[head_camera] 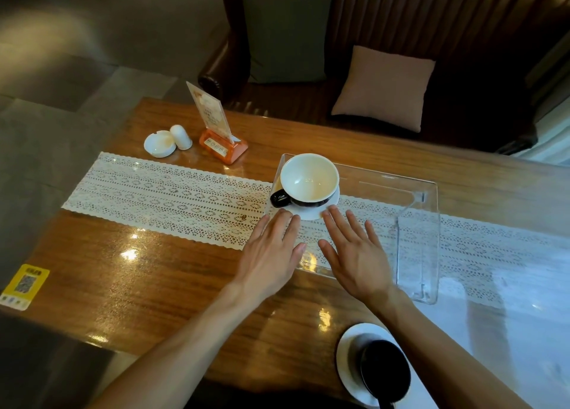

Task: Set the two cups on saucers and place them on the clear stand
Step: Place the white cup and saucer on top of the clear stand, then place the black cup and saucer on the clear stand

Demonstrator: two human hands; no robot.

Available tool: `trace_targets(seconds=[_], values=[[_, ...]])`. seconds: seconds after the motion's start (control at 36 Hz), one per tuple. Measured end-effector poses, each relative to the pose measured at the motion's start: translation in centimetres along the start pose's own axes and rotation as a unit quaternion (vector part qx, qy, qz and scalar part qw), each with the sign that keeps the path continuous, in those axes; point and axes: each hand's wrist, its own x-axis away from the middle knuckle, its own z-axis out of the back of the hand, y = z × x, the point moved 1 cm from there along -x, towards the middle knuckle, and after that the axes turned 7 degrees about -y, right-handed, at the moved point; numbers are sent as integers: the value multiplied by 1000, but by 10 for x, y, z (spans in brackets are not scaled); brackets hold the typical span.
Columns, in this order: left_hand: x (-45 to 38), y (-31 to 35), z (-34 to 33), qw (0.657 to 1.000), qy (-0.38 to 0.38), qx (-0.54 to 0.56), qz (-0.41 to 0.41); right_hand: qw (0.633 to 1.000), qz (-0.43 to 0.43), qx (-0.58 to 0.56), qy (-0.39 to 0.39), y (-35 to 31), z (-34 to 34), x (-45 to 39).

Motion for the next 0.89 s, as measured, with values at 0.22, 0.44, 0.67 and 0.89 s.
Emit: trace_targets(seconds=[0.22, 0.44, 0.67, 0.89], values=[[1, -8, 4, 1000, 15, -15, -12, 1000, -18, 11, -10, -12, -3, 3], [2, -13, 6, 999, 13, -14, -36, 1000, -30, 4, -8, -15, -6, 2], [24, -15, 4, 995, 61, 42, -69, 997, -23, -38, 56, -44, -9, 34], [85, 3, -27, 956, 152, 202, -149, 980, -31, -67, 183, -67, -41, 119]])
